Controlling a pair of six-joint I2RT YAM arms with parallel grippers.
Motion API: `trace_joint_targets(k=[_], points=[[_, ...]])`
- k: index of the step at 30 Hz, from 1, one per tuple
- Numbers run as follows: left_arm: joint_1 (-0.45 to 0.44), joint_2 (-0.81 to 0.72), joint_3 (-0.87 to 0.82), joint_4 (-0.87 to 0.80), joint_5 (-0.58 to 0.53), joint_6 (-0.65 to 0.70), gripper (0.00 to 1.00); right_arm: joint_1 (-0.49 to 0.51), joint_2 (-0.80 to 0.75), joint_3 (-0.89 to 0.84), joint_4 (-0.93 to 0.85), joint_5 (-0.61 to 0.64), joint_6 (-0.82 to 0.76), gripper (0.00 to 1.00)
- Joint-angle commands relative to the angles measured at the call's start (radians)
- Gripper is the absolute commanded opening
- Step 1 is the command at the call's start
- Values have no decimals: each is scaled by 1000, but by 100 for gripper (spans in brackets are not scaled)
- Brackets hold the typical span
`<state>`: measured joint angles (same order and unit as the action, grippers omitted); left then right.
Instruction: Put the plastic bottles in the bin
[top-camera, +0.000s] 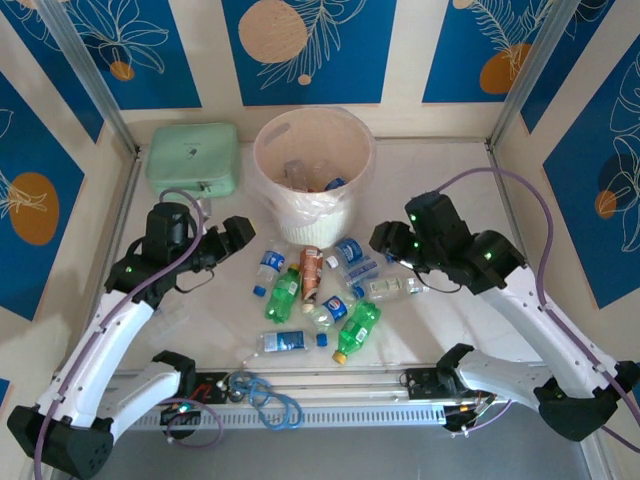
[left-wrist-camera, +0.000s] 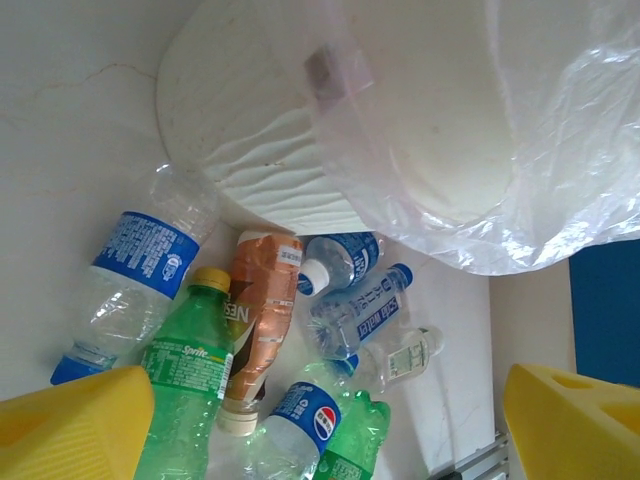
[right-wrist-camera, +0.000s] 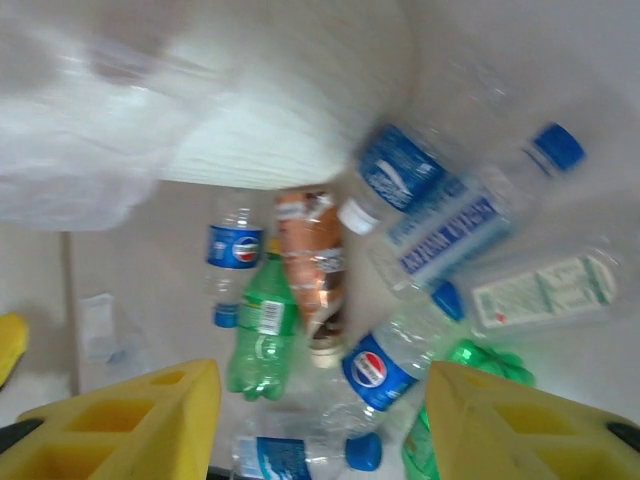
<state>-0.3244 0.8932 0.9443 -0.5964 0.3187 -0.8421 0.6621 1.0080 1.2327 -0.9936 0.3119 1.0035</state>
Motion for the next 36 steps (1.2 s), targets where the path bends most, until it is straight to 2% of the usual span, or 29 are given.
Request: trace_joint_targets(k=[1,12,15,20,23,36], points=[[2,-16,-30,-25,-13,29,89,5,-25,-53,-91,58,104,57],[2,-1,-129,-48,-38,19,85,-73,-42,-168,-171,55,229,56],[2,-5,-137,-48,-37,18,85,-141,-28,-173,-198,47,228,57],[2,-8,-136,-45,-27,17,85,-316,5,-222,-154,-68,181,57],[2,-8,-134,-42,-20,17,85,-382,37,-257,-130,-104,185,56],[2,-15,-141,-27,5,15,85,-511,188,-349,-3,-172,196,57]])
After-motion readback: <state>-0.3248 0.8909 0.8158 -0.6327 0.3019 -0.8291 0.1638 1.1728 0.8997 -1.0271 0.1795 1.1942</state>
